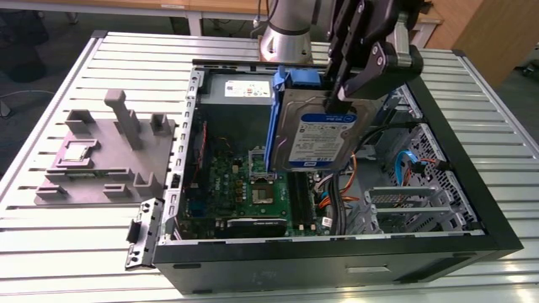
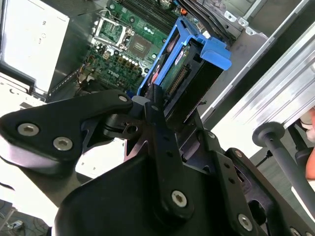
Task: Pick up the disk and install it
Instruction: 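Pick up the disk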
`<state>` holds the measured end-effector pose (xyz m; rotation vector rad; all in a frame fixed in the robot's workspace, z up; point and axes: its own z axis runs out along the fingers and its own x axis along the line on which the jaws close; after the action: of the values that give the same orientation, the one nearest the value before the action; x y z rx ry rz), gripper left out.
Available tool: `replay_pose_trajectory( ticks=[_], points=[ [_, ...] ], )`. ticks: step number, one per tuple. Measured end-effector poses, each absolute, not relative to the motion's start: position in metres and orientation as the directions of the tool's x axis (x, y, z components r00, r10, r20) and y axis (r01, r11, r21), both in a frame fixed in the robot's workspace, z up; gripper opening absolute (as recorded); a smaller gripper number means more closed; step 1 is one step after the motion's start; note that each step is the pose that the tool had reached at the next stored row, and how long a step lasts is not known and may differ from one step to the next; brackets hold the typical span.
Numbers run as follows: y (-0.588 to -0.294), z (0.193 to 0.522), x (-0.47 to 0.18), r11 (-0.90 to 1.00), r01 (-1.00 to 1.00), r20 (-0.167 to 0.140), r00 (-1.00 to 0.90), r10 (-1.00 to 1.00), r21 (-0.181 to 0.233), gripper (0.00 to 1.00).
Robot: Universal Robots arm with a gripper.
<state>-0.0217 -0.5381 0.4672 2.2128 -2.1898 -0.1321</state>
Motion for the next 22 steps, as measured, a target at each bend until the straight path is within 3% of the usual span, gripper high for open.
replay_pose_trajectory(
  ticks=[22],
  points=[
    [-0.54,0.467,0.006,-0.012,-0.997,-0.042,0.009,-0.999,0.081,0.35]
  ],
)
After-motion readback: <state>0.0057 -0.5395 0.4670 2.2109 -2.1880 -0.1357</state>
